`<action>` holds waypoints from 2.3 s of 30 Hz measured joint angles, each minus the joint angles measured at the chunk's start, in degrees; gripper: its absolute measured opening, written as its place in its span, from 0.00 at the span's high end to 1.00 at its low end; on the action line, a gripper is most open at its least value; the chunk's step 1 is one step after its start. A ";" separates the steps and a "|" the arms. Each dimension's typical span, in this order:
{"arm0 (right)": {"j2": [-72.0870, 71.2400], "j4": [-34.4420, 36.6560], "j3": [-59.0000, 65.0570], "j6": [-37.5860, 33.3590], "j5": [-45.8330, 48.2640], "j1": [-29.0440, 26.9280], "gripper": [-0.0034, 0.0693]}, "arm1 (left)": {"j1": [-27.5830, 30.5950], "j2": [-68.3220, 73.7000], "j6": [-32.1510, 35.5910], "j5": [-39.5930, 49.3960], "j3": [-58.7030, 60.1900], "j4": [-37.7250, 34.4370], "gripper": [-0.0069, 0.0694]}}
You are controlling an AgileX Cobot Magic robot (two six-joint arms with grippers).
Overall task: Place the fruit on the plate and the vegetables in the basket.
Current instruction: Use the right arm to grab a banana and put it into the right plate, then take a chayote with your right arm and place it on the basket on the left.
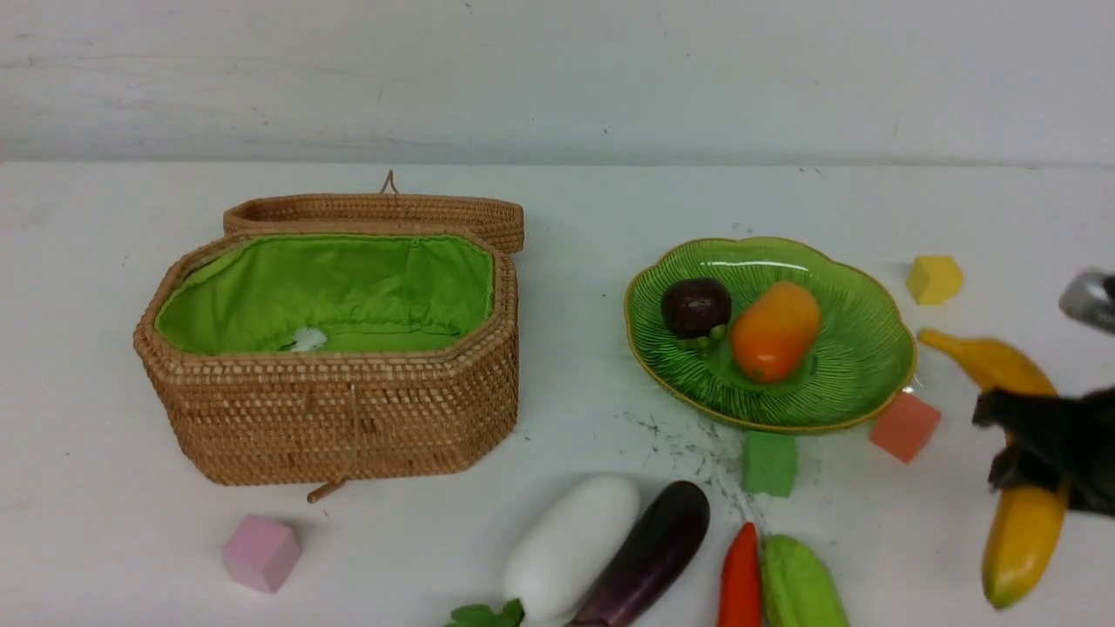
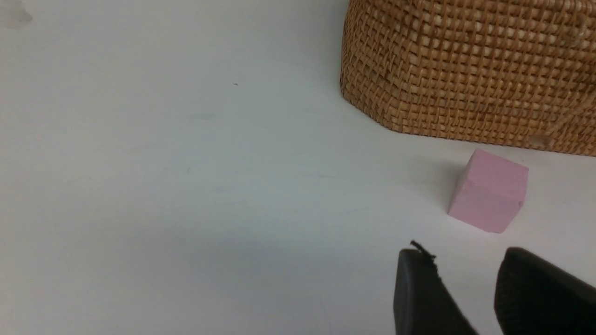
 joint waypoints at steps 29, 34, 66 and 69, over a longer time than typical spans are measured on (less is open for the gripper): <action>37.55 12.70 -35.75 -2.38 -2.19 0.06 0.27 | 0.00 0.00 0.05 0.00 0.00 0.00 0.60; 37.55 12.70 -35.78 -2.38 0.01 0.06 0.10 | 0.00 0.00 0.05 0.00 0.00 0.00 0.60; 1.24 6.57 -9.93 -15.48 23.32 21.09 0.17 | 0.00 0.00 0.05 0.00 0.00 -0.05 0.60; 2.59 6.07 -7.38 -15.48 21.86 21.34 0.17 | 0.00 0.00 0.05 0.00 0.00 0.01 0.60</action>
